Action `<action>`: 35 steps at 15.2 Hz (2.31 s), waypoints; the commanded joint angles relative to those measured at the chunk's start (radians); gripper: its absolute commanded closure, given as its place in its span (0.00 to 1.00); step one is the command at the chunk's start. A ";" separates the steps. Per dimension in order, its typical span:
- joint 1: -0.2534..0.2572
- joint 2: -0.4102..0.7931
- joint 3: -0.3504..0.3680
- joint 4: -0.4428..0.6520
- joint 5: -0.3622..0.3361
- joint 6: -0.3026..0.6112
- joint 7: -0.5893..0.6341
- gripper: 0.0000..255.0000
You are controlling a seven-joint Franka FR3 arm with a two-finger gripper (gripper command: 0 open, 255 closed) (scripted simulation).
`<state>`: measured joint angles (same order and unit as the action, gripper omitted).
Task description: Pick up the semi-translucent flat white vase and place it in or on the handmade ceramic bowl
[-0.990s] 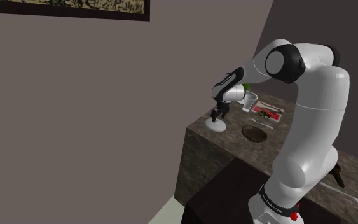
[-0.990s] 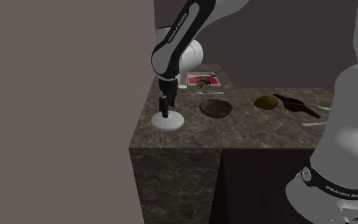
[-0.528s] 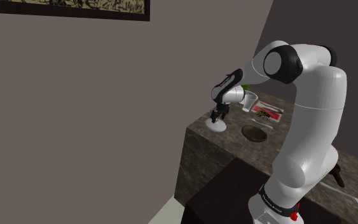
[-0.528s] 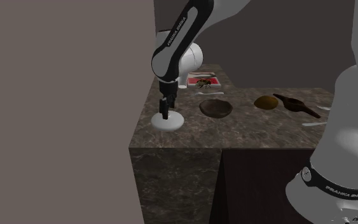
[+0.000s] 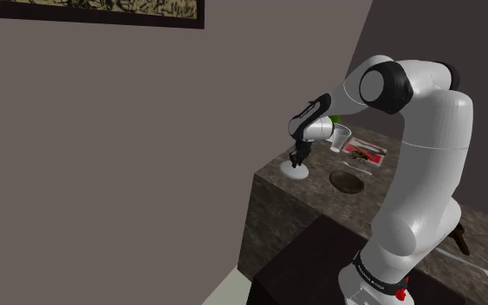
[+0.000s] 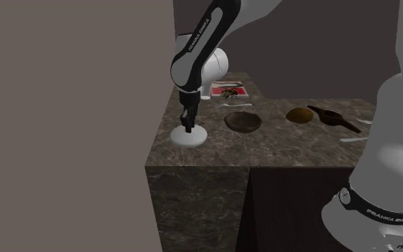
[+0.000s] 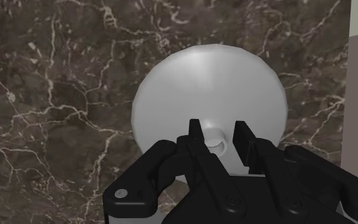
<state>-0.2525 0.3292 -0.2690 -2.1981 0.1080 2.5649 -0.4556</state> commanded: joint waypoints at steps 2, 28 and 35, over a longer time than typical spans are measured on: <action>0.000 0.001 0.000 -0.001 0.000 0.000 0.000 1.00; 0.008 -0.254 -0.055 0.029 -0.108 -0.274 0.028 1.00; -0.070 -0.369 -0.132 -0.068 -0.150 -0.282 -0.103 1.00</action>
<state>-0.3111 -0.0296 -0.3897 -2.2552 -0.0380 2.2810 -0.5371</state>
